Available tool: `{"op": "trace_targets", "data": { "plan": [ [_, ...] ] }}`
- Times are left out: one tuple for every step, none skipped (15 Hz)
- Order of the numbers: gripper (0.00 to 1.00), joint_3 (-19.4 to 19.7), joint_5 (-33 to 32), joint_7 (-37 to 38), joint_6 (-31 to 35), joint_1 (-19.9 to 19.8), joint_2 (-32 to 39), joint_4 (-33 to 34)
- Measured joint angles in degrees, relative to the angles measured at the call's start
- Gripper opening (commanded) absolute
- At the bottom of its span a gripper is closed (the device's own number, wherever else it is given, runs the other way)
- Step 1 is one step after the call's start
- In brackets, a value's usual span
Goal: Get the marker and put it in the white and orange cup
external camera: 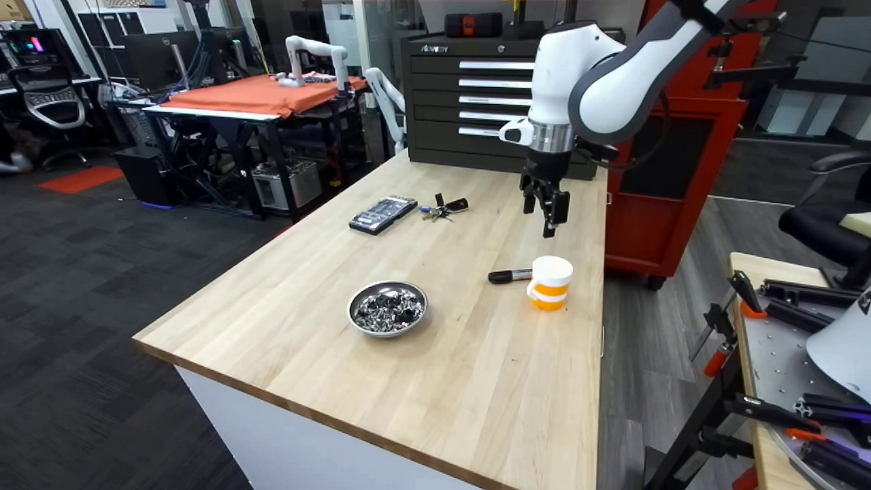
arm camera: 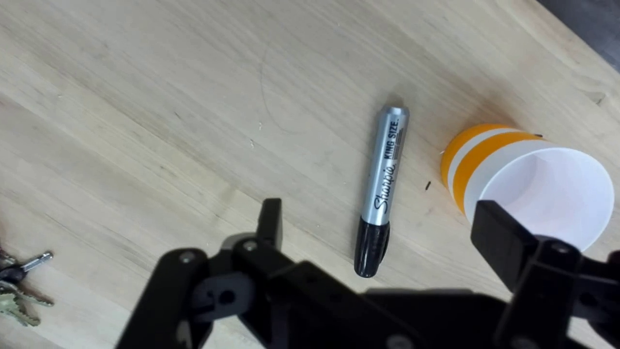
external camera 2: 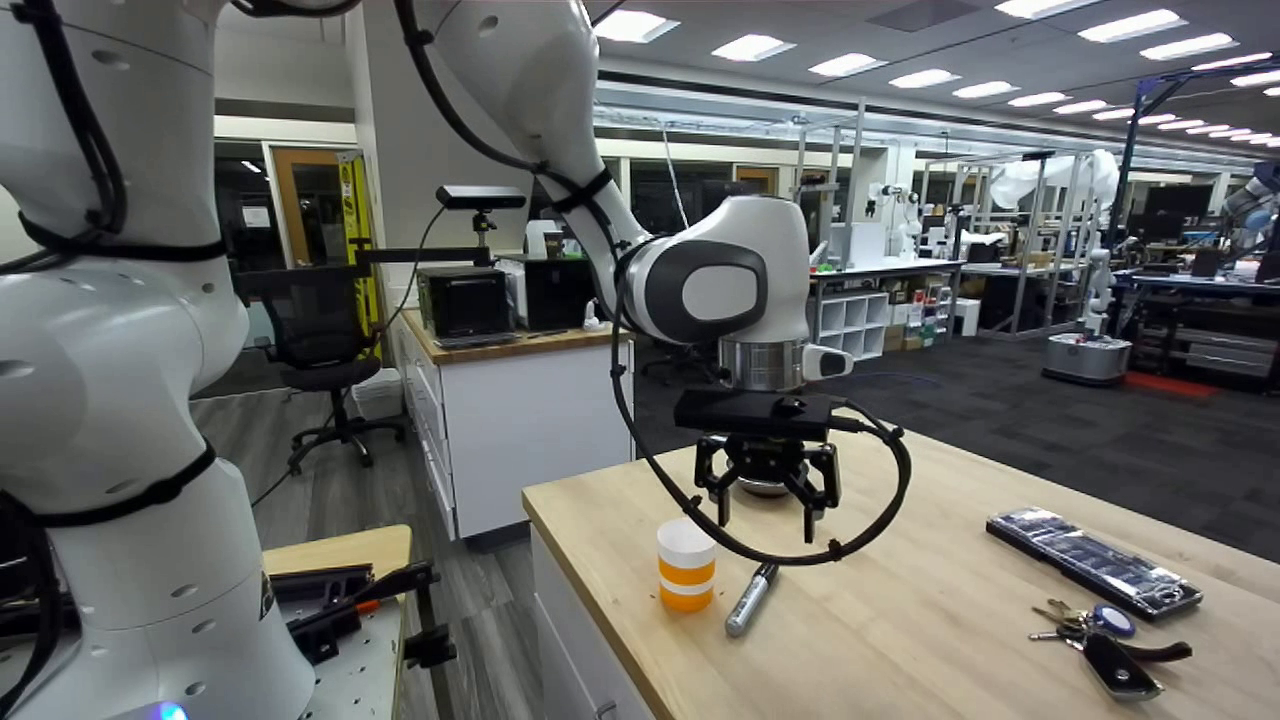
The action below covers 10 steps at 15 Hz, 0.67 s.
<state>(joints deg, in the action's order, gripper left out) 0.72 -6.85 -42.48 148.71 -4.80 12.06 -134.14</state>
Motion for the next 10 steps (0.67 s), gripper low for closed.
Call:
{"op": "trace_targets", "data": {
  "plan": [
    [1.0, 0.0, -0.6, 0.0, 1.0, 0.0, 0.2, -0.5],
    [1.0, 0.0, -1.1, 0.0, 2.0, 0.0, 0.3, -1.1],
    [1.0, -0.1, -1.6, -0.1, 3.0, 0.0, 0.4, -1.7],
    [1.0, -0.2, -2.2, -0.2, 4.0, 0.0, 0.5, -2.2],
    [1.0, -0.3, -3.0, -0.2, 4.8, 0.0, 0.7, -2.8],
    [1.0, -0.3, -3.8, -0.2, 5.8, 0.0, 0.7, -3.3],
    [1.0, -0.4, -4.5, -0.2, 6.6, 0.0, 0.8, -3.8],
    [1.0, -0.4, -5.1, -0.2, 7.3, 0.0, 0.9, -4.2],
    [1.0, -0.4, -5.4, -0.3, 7.9, 0.0, 1.0, -4.6],
    [1.0, -0.5, -5.5, -0.5, 8.5, 0.0, 1.2, -5.0]
  ]
}}
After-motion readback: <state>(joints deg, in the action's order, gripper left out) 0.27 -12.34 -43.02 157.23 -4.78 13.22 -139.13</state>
